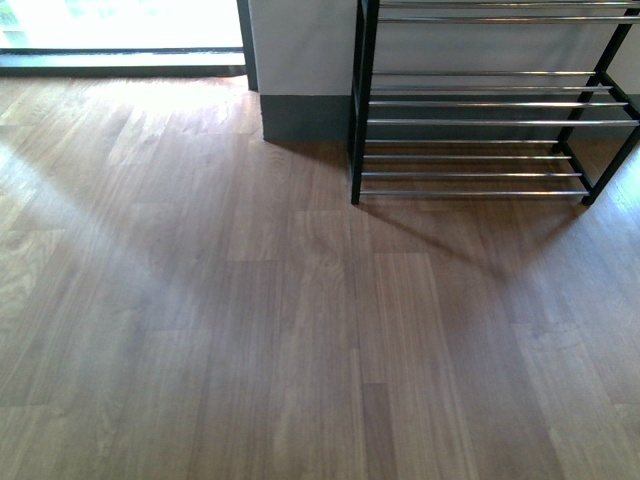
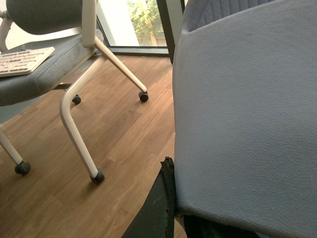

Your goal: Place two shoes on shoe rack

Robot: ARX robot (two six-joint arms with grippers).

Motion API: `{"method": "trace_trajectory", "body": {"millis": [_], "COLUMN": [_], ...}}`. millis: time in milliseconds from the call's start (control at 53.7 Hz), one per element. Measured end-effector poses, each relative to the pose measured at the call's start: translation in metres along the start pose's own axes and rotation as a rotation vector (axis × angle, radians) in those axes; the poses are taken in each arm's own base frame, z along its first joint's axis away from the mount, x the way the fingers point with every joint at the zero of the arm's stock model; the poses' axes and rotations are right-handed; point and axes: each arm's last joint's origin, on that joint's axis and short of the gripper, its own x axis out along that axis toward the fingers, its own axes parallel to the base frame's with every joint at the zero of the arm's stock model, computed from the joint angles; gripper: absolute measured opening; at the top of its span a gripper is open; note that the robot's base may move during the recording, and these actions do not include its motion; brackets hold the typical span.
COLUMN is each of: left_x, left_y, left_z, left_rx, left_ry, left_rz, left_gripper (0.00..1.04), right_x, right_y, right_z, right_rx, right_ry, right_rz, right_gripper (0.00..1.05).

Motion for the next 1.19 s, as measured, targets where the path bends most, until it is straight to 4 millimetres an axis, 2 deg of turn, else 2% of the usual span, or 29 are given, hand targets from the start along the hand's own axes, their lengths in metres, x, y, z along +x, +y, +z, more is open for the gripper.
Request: {"method": "trace_trajectory", "body": {"millis": [1191], "left_x": [-0.0001], "left_y": [0.0], "left_z": [-0.0004], "left_rx": [0.001], "left_ry": [0.001], "left_rz": [-0.004], "left_gripper": [0.02], "right_x": [0.0003], "right_y": [-0.0004], "right_z": [-0.0006], "right_rx": [0.002], "right_ry": [0.004], "right_rz": [-0.003], "right_gripper": [0.02]}}
